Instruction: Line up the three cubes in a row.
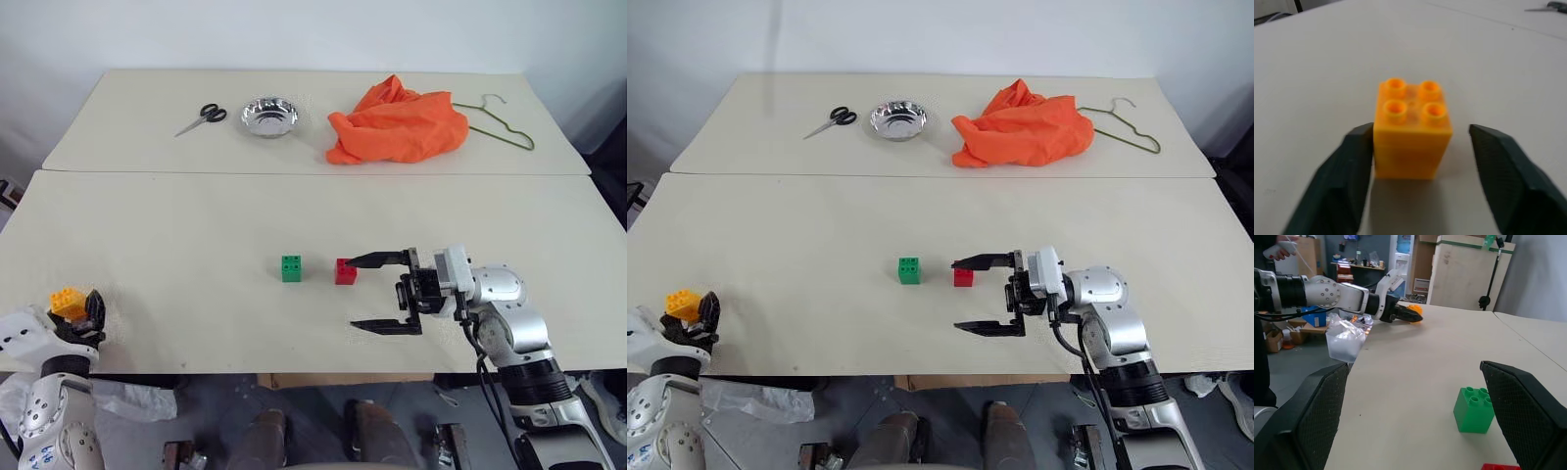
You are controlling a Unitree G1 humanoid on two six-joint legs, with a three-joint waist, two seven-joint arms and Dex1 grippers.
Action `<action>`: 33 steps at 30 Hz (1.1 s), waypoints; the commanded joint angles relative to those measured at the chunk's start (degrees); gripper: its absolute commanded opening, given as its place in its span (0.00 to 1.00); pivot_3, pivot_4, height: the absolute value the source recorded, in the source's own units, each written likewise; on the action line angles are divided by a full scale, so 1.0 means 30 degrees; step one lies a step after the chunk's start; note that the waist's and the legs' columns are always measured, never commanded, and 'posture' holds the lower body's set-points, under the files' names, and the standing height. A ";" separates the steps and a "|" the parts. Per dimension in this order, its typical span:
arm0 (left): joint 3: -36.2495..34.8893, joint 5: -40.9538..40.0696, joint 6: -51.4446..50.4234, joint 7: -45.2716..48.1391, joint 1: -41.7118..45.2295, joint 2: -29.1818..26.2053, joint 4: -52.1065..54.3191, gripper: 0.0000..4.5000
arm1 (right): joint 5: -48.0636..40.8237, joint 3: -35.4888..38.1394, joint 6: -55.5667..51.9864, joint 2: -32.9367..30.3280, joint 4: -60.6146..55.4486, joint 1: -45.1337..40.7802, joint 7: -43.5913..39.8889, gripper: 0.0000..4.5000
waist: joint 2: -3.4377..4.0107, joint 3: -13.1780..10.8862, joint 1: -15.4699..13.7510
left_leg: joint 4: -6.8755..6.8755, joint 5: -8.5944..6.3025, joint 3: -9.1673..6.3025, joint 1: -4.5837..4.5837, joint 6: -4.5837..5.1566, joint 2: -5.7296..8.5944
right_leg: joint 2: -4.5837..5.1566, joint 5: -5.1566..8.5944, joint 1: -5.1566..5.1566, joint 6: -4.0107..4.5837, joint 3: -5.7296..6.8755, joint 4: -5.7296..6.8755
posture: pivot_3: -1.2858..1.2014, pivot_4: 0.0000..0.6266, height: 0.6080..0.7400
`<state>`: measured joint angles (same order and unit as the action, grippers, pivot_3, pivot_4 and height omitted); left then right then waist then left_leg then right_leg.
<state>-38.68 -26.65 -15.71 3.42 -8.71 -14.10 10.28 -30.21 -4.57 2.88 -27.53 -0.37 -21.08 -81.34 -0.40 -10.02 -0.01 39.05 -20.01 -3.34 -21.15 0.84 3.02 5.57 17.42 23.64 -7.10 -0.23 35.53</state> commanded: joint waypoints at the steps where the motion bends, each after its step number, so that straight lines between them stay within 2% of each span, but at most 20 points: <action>1: -0.0174 -0.0200 0.1291 0.0953 0.0006 -0.0351 -0.0085 0.45 | -0.0017 0.0380 0.0573 0.0046 -0.0737 0.0157 0.0366 1.00 | 0.0000 0.0000 0.0001 | 0.0000 0.0000 0.0000 0.0001 0.0000 0.0000 | 0.0001 0.0001 0.0000 0.0001 0.0000 -0.0003 | 0.52 0.24 1.00; 2: -0.0225 -0.0427 0.1804 0.1626 0.0075 -0.0510 -0.0191 0.36 | -0.0012 0.0384 0.0634 0.0044 -0.0740 0.0189 0.0445 1.00 | 0.0000 0.0000 -0.0001 | 0.0000 0.0000 0.0000 0.0002 0.0000 0.0000 | 0.0001 0.0001 0.0000 0.0001 0.0000 -0.0006 | 0.52 0.24 1.00; 3: -0.0272 -0.0713 0.2412 0.2511 0.0067 -0.0690 -0.0214 0.33 | -0.0005 0.0396 0.0725 0.0036 -0.0740 0.0241 0.0509 1.00 | 0.0000 0.0000 0.0001 | 0.0000 0.0000 0.0000 0.0003 -0.0001 0.0000 | 0.0001 0.0001 0.0000 0.0001 0.0001 -0.0008 | 0.52 0.24 1.00; 6: -0.0507 -0.1799 0.3784 0.5696 -0.0522 -0.1586 0.0122 0.33 | 0.0028 0.0460 0.0937 -0.0060 -0.0855 0.0451 0.0638 1.00 | 0.0000 0.0000 0.0010 | 0.0001 -0.0001 -0.0001 -0.0001 -0.0001 -0.0001 | 0.0005 0.0002 0.0000 0.0003 0.0003 -0.0011 | 0.52 0.24 1.00; 9: -0.1080 -0.3682 0.4036 0.9814 -0.1120 -0.3709 0.0224 0.33 | -0.0020 0.0972 0.1068 -0.0396 -0.0930 0.0789 0.0983 1.00 | 0.0006 -0.0004 0.0029 | -0.0006 -0.0003 -0.0001 -0.0003 -0.0004 -0.0008 | 0.0010 0.0007 -0.0001 0.0012 0.0005 -0.0043 | 0.52 0.24 1.00; 11: -0.0643 -0.4358 0.3590 1.2612 -0.0623 -0.5988 -0.0125 0.33 | 0.0038 0.1287 0.1188 -0.0713 -0.0747 0.0981 0.1004 1.00 | 0.0021 -0.0013 0.0028 | -0.0008 -0.0003 0.0001 0.0001 -0.0005 -0.0009 | 0.0018 0.0010 -0.0003 0.0018 -0.0002 -0.0050 | 0.52 0.24 1.00; 14: 0.2410 -0.3920 0.2639 1.8183 0.2261 -1.0455 -0.2141 0.33 | 0.0315 0.2061 0.1809 -0.1527 0.0419 0.1206 0.0646 1.00 | 0.0024 -0.0020 -0.0370 | -0.0005 0.0007 -0.0051 -0.0001 -0.0019 -0.0007 | 0.0026 0.0017 -0.0032 0.0032 0.0061 -0.0057 | 0.52 0.24 1.00; 17: 0.5924 -0.2011 0.4008 2.2004 0.5433 -1.2158 -0.4701 0.33 | 0.0616 0.2491 0.2542 -0.1960 0.1687 0.0949 0.0507 1.00 | 0.0136 -0.0014 -0.0378 | -0.0009 0.0024 -0.0079 0.0029 -0.0008 0.0049 | 0.0059 0.0001 -0.0076 0.0046 0.0081 -0.0057 | 0.52 0.24 1.00; 20: 0.9143 -0.0361 0.5218 2.5487 0.9755 -1.2048 -0.8801 0.33 | 0.0725 0.2789 0.2896 -0.2185 0.1950 0.1058 0.0720 1.00 | 0.0204 -0.0010 -0.0199 | -0.0044 0.0021 -0.0029 0.0034 0.0031 0.0087 | 0.0066 -0.0006 -0.0021 0.0034 0.0066 -0.0025 | 0.52 0.24 1.00; 25: 1.2184 0.1799 0.8240 2.9175 1.4694 -1.0433 -1.4434 0.33 | 0.0629 0.3385 0.2774 -0.2543 0.0710 0.2362 0.1333 1.00 | 0.0190 -0.0017 0.0122 | -0.0051 0.0024 0.0025 -0.0041 0.0003 0.0013 | -0.0002 -0.0003 0.0071 0.0041 0.0331 0.0054 | 0.52 0.24 1.00; 29: 1.3772 0.3164 1.1119 2.9695 1.6932 -0.9606 -1.8960 0.33 | 0.0720 0.3899 0.2670 -0.2888 -0.0383 0.3680 0.2152 1.00 | 0.0181 -0.0021 0.0161 | -0.0016 0.0014 0.0089 -0.0041 0.0045 0.0049 | 0.0003 -0.0005 0.0080 0.0035 0.0429 0.0080 | 0.52 0.24 1.00; 33: 1.5191 0.3272 1.2520 2.9695 1.7652 -0.9436 -2.1074 0.33 | 0.0699 0.4119 0.2512 -0.2994 -0.1262 0.4526 0.2876 1.00 | 0.0163 -0.0033 0.0066 | 0.0019 0.0017 0.0113 -0.0038 0.0063 0.0050 | 0.0012 -0.0014 0.0077 0.0019 0.0412 0.0103 | 0.52 0.24 1.00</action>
<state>6.23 -16.50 19.79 86.09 42.95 -42.08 -51.75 -27.45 6.48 10.45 -35.71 -1.59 -7.85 -73.70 0.09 -10.12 0.19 39.12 -19.95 -3.01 -21.27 1.04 3.17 5.63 17.37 23.88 -7.05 1.00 35.86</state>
